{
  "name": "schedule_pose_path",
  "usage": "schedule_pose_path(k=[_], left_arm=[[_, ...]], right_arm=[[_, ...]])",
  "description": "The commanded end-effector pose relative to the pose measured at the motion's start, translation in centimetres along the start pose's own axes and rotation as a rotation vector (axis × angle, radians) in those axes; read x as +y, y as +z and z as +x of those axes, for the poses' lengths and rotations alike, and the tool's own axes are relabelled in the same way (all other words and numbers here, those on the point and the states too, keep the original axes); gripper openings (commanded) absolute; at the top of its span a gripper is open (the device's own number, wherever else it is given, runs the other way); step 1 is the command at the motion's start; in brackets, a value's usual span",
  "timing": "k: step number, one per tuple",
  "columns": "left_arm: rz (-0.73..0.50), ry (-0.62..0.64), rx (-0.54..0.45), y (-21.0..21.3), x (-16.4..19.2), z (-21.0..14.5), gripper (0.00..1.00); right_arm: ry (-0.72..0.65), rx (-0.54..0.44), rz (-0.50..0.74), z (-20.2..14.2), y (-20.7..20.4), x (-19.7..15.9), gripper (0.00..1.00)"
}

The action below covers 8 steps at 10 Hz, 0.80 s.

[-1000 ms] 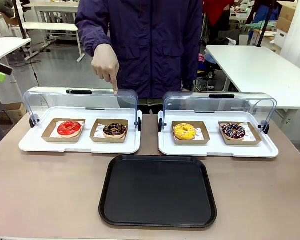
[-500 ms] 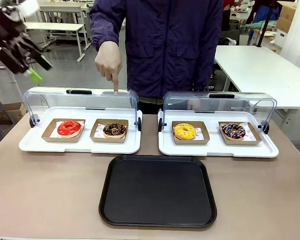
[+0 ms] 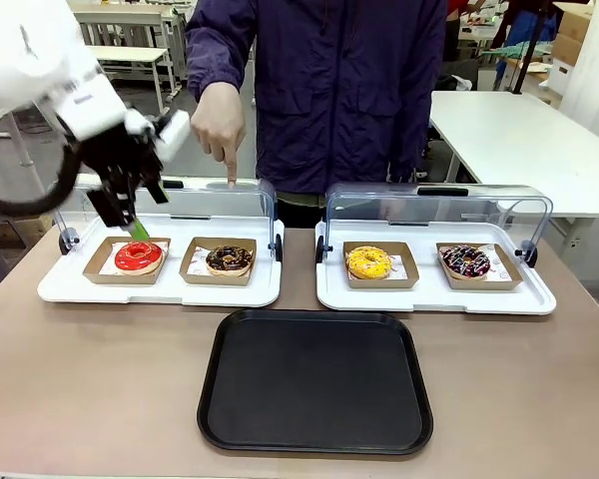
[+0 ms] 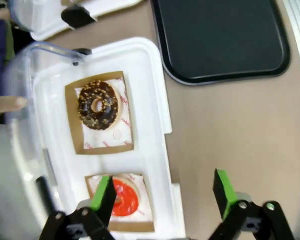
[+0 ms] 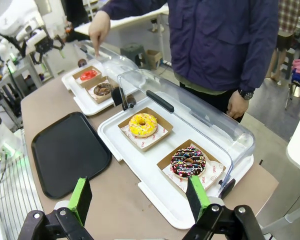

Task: Move the second donut from the left to the tray.
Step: Pick up the Paper togo box containing the Donut indicated by the person and place it on the Handle tray.

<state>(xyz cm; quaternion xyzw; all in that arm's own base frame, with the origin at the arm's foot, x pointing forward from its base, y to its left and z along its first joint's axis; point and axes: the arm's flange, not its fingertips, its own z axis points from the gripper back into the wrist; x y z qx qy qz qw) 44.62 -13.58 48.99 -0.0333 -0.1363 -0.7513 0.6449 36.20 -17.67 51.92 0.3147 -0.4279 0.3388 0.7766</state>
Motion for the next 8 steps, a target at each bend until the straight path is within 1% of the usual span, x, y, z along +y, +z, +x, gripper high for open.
schedule_pose_path(k=[1,2,3,4,5,6,7,8], left_arm=[[0.086,0.036,0.066,-4.0,-0.3,0.4,1.0],[0.091,0.034,0.079,-5.9,0.2,0.7,1.0],[0.136,0.026,0.118,-7.7,1.1,0.6,1.0],[0.096,0.058,0.096,-8.8,2.2,0.2,1.0],[0.081,0.093,0.057,-9.0,3.0,-0.4,1.0],[0.099,0.103,0.047,-8.5,3.3,-1.3,1.0],[0.095,0.047,0.074,-9.4,1.7,-0.1,1.0],[0.095,0.047,0.074,-9.4,1.7,-0.1,1.0]], right_arm=[[0.025,-0.035,0.001,0.2,0.0,-0.3,1.0],[0.025,-0.035,0.001,0.2,0.0,-0.3,1.0],[0.025,-0.035,0.001,0.2,0.0,-0.3,1.0],[0.025,-0.035,0.001,0.2,0.0,-0.3,1.0],[0.025,-0.035,0.001,0.2,0.0,-0.3,1.0],[0.025,-0.035,0.001,0.2,0.0,-0.3,1.0],[0.025,-0.035,0.001,0.2,0.0,-0.3,1.0],[0.025,-0.035,0.001,0.2,0.0,-0.3,1.0]])
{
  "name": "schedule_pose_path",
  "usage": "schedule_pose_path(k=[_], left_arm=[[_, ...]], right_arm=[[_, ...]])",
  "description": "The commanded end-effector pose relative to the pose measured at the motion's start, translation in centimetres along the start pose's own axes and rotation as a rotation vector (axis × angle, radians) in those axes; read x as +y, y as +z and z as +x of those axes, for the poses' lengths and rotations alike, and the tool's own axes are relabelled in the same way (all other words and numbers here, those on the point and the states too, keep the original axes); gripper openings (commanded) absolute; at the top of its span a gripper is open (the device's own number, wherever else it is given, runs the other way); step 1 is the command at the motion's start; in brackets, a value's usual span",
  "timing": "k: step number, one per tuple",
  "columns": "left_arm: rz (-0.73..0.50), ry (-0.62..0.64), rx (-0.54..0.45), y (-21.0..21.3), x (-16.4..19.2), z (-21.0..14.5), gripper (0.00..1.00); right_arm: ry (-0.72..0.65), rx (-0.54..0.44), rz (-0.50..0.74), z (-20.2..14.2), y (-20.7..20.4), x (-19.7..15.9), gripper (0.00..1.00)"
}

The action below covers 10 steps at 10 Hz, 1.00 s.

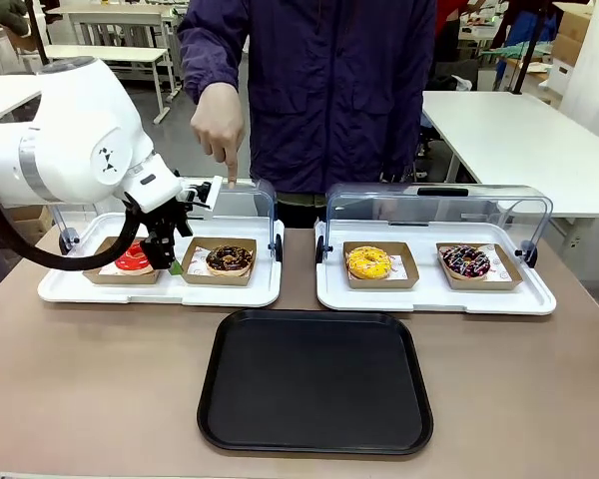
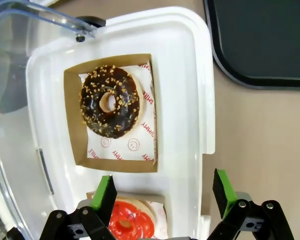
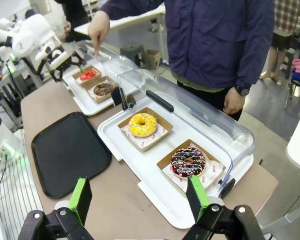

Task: Move the second donut from the left to the tray.
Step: Pick up the Paper togo box containing the Donut indicated by the person and place it on the Handle tray.

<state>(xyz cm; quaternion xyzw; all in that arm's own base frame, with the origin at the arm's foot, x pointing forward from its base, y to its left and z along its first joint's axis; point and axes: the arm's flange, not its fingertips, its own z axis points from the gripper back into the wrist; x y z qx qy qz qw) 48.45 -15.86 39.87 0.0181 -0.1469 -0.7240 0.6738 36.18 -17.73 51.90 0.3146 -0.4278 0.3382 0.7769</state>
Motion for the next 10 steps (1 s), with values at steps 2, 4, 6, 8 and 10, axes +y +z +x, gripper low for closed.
schedule_pose_path(k=[2,4,6,8,10], left_arm=[[0.004,-0.017,0.004,0.5,-0.9,0.3,1.0],[0.009,0.003,0.015,-0.9,0.3,0.4,1.0],[0.002,0.001,0.062,-3.8,1.4,0.8,1.0],[0.029,0.014,0.083,-5.3,2.1,0.9,1.0],[0.007,0.015,0.085,-6.7,2.6,0.7,1.0]], right_arm=[[0.026,-0.035,0.002,0.3,-0.1,-0.2,1.0],[0.026,-0.035,0.002,0.3,-0.1,-0.2,1.0],[0.026,-0.035,0.002,0.3,-0.1,-0.2,1.0],[0.026,-0.035,0.002,0.3,-0.1,-0.2,1.0],[0.026,-0.035,0.002,0.3,-0.1,-0.2,1.0]])
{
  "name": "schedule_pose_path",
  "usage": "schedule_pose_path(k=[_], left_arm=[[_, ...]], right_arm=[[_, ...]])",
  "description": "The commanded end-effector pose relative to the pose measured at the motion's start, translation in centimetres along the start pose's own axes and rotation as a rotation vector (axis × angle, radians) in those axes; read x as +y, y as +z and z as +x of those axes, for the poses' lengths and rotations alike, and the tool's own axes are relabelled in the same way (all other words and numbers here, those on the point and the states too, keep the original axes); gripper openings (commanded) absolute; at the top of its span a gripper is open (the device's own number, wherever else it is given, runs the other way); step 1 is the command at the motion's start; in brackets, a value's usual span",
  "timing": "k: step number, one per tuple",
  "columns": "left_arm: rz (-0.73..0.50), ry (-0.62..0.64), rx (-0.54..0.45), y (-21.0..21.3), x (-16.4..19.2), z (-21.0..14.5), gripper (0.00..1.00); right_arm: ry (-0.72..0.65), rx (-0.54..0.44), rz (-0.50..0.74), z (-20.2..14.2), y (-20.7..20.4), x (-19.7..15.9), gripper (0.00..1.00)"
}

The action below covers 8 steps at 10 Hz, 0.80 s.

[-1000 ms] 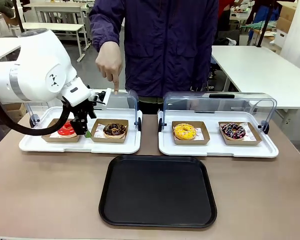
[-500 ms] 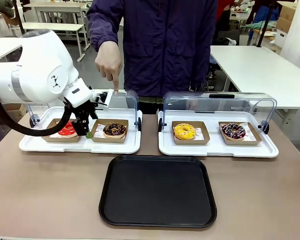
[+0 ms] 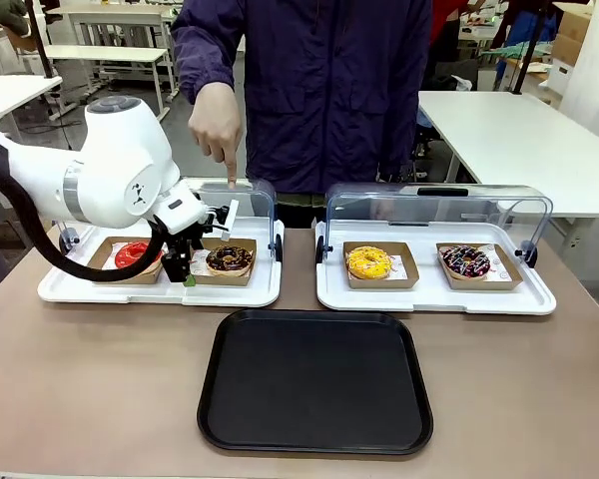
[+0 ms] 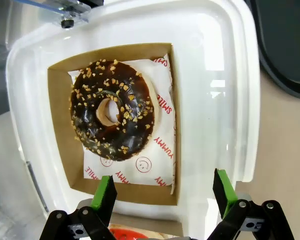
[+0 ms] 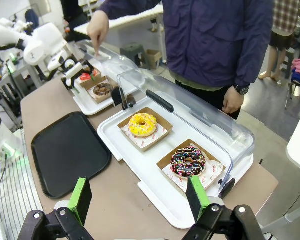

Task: Move the second donut from the left to the tray.
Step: Pick up the Paper togo box containing the Donut indicated by the person and place it on the Handle tray.

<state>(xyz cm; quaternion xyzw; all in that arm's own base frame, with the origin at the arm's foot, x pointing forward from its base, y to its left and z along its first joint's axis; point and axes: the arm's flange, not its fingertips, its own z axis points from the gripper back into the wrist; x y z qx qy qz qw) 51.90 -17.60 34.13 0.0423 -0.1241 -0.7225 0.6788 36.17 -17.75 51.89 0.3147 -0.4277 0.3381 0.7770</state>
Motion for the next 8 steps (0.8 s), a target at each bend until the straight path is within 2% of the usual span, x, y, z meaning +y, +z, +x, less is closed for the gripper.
schedule_pose_path(k=[1,8], left_arm=[[0.009,0.019,0.03,-0.6,0.6,0.1,1.0],[-0.047,0.022,0.061,-2.5,1.7,-0.5,1.0]], right_arm=[[0.026,-0.035,0.002,0.3,-0.1,-0.2,1.0],[0.026,-0.035,0.002,0.3,-0.1,-0.2,1.0]])
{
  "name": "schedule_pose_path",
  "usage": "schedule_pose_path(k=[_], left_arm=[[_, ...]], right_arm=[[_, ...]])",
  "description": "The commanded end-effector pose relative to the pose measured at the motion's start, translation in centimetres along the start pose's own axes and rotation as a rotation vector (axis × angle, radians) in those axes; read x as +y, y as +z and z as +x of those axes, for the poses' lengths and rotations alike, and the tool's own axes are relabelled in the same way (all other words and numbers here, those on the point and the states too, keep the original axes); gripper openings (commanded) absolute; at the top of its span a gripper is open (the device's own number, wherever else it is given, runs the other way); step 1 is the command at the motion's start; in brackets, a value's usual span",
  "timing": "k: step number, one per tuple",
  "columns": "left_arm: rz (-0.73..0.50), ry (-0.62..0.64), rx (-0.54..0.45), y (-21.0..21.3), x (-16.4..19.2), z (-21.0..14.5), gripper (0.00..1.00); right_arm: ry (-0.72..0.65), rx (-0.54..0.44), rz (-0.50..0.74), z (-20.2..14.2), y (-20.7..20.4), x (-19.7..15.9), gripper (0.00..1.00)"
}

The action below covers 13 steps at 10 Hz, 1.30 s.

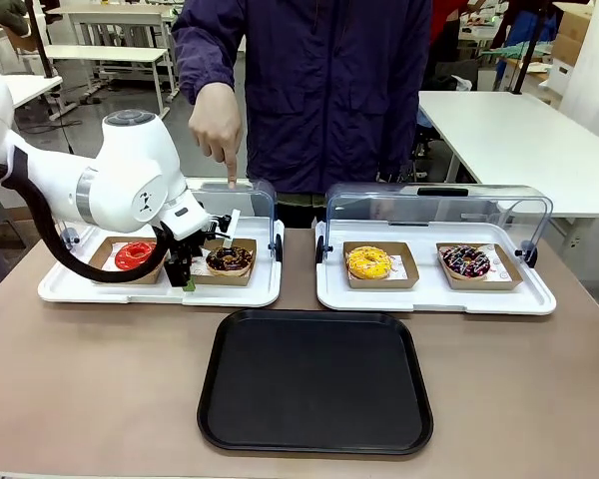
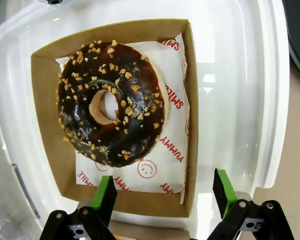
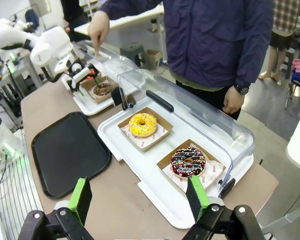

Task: Move the second donut from the left to the tray.
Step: Pick up the Paper togo box containing the Donut indicated by the person and place it on the Handle tray.

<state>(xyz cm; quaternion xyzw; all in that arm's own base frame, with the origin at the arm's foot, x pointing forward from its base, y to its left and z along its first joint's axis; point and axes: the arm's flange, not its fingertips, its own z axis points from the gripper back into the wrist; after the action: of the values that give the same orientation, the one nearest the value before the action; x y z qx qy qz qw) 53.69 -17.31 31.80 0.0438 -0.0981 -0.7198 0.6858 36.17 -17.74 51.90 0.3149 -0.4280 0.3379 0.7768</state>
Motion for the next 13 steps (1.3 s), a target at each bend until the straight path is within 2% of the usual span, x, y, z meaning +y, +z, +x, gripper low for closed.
schedule_pose_path(k=[1,2,3,4,5,7,8,9,13], left_arm=[[-0.01,0.011,0.02,0.09,0.5,0.19,0.93],[-0.013,0.009,0.018,0.19,0.46,0.16,0.64],[-0.016,0.006,0.022,0.21,0.55,0.16,0.38],[-0.021,0.005,0.019,0.19,0.49,0.14,0.05],[-0.022,0.002,0.02,0.23,0.49,0.13,0.0],[-0.02,0.001,0.023,0.38,0.4,0.07,0.0],[-0.02,-0.001,0.024,0.51,0.34,0.05,0.03],[-0.022,-0.001,0.026,0.65,0.25,0.02,0.0],[-0.034,-0.015,0.043,0.74,0.2,0.06,0.0]], right_arm=[[0.026,-0.035,0.002,0.28,-0.1,-0.23,1.0],[0.026,-0.035,0.002,0.28,-0.1,-0.23,1.0],[0.026,-0.035,0.002,0.28,-0.1,-0.23,1.0],[0.026,-0.035,0.002,0.28,-0.1,-0.23,1.0],[0.026,-0.035,0.002,0.28,-0.1,-0.23,1.0],[0.026,-0.035,0.002,0.28,-0.1,-0.23,1.0],[0.026,-0.035,0.002,0.28,-0.1,-0.23,1.0],[0.026,-0.035,0.002,0.28,-0.1,-0.23,1.0],[0.026,-0.035,0.002,0.28,-0.1,-0.23,1.0]])
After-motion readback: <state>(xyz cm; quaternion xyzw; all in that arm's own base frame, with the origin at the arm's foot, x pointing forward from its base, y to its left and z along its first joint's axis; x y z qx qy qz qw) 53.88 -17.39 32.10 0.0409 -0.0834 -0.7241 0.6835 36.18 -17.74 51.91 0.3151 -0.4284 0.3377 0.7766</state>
